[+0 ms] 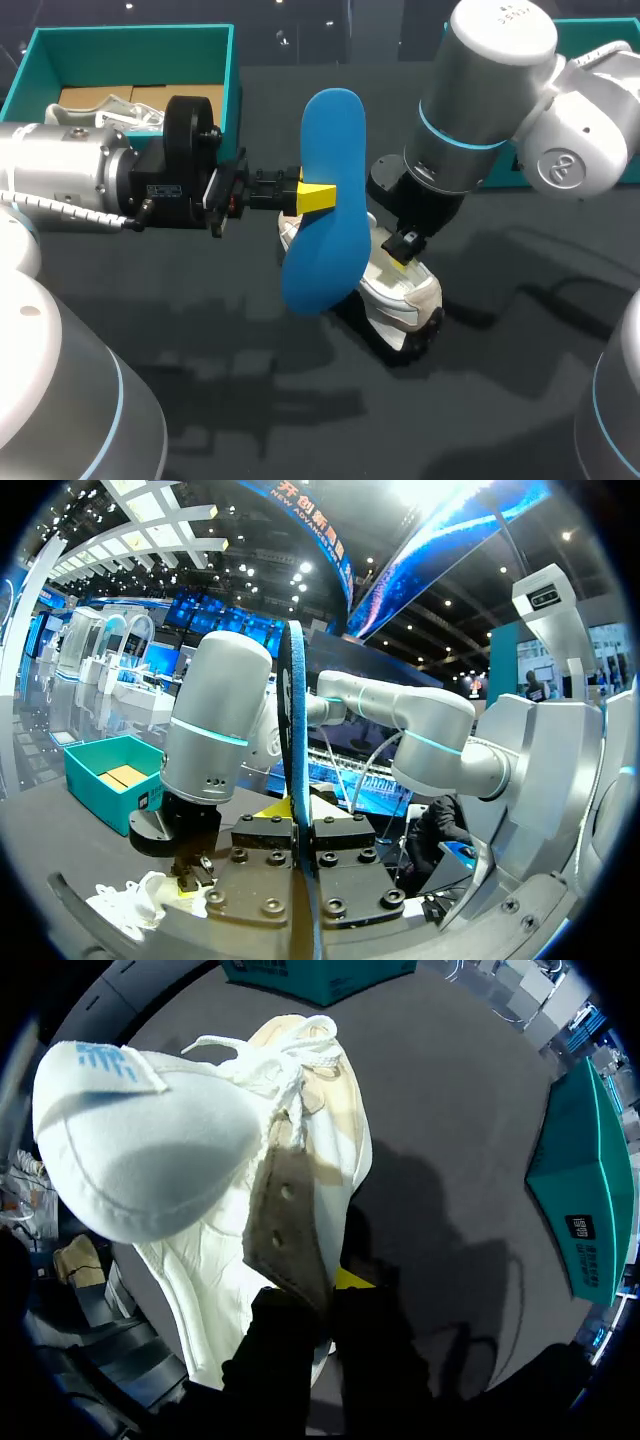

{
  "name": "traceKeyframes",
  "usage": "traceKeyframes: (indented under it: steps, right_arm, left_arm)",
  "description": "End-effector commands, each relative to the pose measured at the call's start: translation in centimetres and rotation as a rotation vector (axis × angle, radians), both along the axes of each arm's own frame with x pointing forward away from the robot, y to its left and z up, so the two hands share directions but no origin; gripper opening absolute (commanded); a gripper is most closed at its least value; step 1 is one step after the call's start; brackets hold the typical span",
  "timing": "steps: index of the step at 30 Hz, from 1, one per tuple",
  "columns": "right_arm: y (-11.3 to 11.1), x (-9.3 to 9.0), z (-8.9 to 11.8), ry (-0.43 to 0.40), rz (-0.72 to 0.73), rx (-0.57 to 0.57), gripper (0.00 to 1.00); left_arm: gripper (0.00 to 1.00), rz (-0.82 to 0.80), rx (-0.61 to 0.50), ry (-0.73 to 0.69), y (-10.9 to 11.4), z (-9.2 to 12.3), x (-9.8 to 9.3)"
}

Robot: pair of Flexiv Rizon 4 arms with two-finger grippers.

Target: Take the shoe out of the shoebox, open the shoe tongue, remove and reinsert the insole, then place the shoe into the shoebox

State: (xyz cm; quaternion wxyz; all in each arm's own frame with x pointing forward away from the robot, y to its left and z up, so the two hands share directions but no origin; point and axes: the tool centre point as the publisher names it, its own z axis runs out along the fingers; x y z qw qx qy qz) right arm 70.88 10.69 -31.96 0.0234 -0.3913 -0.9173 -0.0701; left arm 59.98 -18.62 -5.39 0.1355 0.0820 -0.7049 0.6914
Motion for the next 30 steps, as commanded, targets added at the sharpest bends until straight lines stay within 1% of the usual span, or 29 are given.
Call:
traceKeyframes:
  steps: [1,6,10,16,24,30]
  right_arm:
    - [0.0,-0.5,0.5,-0.022,-0.342,-0.062,0.0]
    - [-0.2,-0.8,0.8,-0.042,-0.452,-0.052,0.0]
    - [-0.3,-0.8,0.0,-0.041,-0.501,-0.021,0.0]
    - [-0.4,-0.7,-0.8,-0.029,-0.548,-0.01,0.0]
    - [-0.3,-0.8,-1.7,-0.018,-0.577,-0.003,0.0]
    - [-0.3,-0.7,-2.9,-0.005,-0.615,0.001,0.0]
  left_arm:
    - [0.0,0.002,-0.002,0.0,-0.1,-0.1,-0.1]
    - [0.0,0.002,-0.002,0.0,-0.1,-0.1,-0.1]
    - [0.0,0.002,-0.002,0.0,-0.1,-0.1,-0.1]
    - [0.0,0.002,-0.002,0.0,-0.1,-0.1,-0.1]
    - [0.0,0.002,-0.002,0.0,-0.1,-0.1,-0.1]
    - [0.0,0.002,-0.002,0.0,-0.1,-0.1,-0.1]
